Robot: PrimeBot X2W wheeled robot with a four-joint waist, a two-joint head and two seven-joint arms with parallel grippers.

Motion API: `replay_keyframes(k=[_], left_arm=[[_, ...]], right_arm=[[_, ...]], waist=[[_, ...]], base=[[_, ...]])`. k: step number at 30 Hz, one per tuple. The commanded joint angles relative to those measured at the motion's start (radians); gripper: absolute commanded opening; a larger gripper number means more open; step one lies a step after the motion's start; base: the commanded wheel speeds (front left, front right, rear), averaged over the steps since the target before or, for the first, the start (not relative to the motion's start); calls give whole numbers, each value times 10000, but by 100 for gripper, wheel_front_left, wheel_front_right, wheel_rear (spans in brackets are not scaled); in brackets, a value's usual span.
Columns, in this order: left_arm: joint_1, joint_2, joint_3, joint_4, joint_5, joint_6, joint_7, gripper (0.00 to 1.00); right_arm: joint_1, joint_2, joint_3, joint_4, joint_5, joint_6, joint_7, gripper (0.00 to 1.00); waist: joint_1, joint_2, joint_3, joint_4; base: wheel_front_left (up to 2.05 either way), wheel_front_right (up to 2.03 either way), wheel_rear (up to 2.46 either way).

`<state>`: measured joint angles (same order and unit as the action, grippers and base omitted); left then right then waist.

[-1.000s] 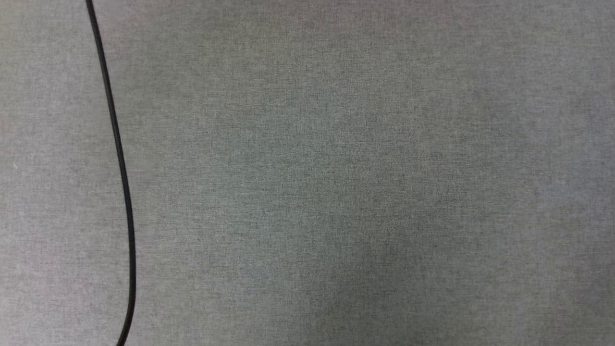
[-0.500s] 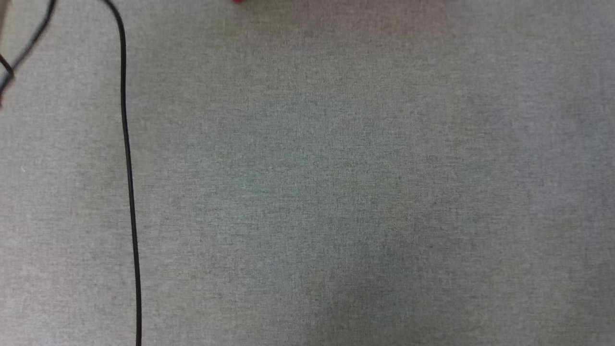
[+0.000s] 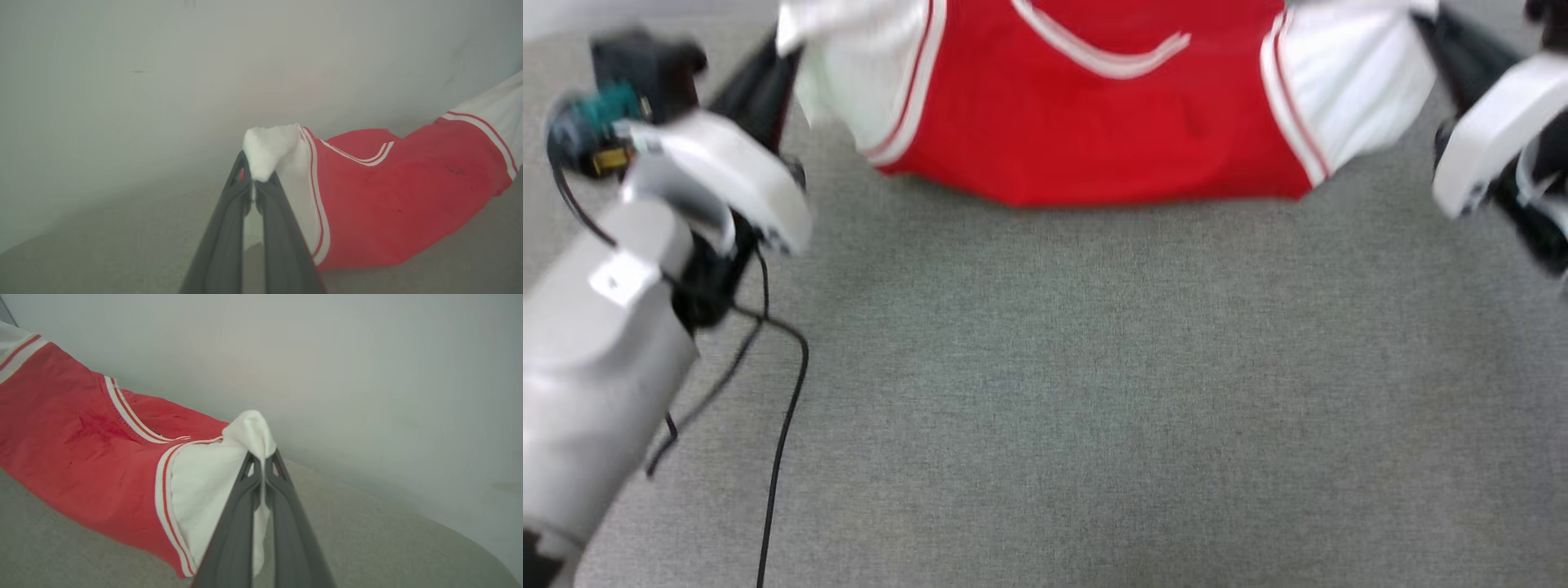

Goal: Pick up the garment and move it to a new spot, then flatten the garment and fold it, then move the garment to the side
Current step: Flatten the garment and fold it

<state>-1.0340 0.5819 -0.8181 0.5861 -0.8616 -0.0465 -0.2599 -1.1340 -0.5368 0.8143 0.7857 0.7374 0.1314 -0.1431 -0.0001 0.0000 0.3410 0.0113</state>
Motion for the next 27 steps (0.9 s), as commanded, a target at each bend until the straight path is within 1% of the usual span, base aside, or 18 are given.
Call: replay_keyframes(k=[1,5,6,7,8,9,11,14,18,19,24,27], left_arm=[[768,96,60,-379,-119,193,-67,0],[2417,350,264,-1360,-304,659,-73,0],[2417,350,264,-1360,-304,659,-73,0],[3245,414,438,-1838,-486,892,-73,0],[3245,414,438,-1838,-486,892,-73,0],[4126,567,708,-2270,-654,1158,-74,0],[4990,624,945,-2633,-776,1376,-65,0],[6189,677,1174,-3046,-945,1576,-64,0],[7506,754,1295,-3175,-944,1849,-65,0],[7506,754,1295,-3175,-944,1849,-65,0],[8690,701,1632,-3136,-1050,2087,-64,0],[9294,645,1834,-3042,-1061,2136,-56,0]], right_arm=[[630,-104,83,-194,214,-14,-174,0],[1926,-243,254,-655,597,-14,-407,0],[1926,-243,254,-655,597,-14,-407,0],[2571,-333,300,-897,703,-14,-495,0],[2571,-333,300,-897,703,-14,-495,0],[3157,-379,313,-1108,789,-14,-555,0],[3789,-488,389,-1247,691,-14,-618,0],[4668,-563,320,-1396,607,-14,-711,0],[5878,-662,53,-1414,550,-14,-793,0],[5878,-662,53,-1414,550,-14,-793,0],[7351,-720,-546,-1373,552,-14,-861,0],[8144,-742,-990,-1309,545,-14,-904,0]], waist=[[1,0,-407,5],[1,0,-932,-24],[1,0,-932,-24],[1,0,-1196,-47],[1,0,-1196,-47],[1,0,-1410,-115],[1,0,-1645,-157],[1,0,-2006,-190],[1,0,-2441,-166],[1,0,-2441,-166],[1,0,-2915,-95],[1,0,-3165,-69]], base=[[0,0,0],[0,0,0],[0,0,0],[0,0,0],[0,0,0],[0,0,0],[0,0,0],[0,0,0],[0,0,0],[0,0,0],[0,0,0],[0,0,0]])
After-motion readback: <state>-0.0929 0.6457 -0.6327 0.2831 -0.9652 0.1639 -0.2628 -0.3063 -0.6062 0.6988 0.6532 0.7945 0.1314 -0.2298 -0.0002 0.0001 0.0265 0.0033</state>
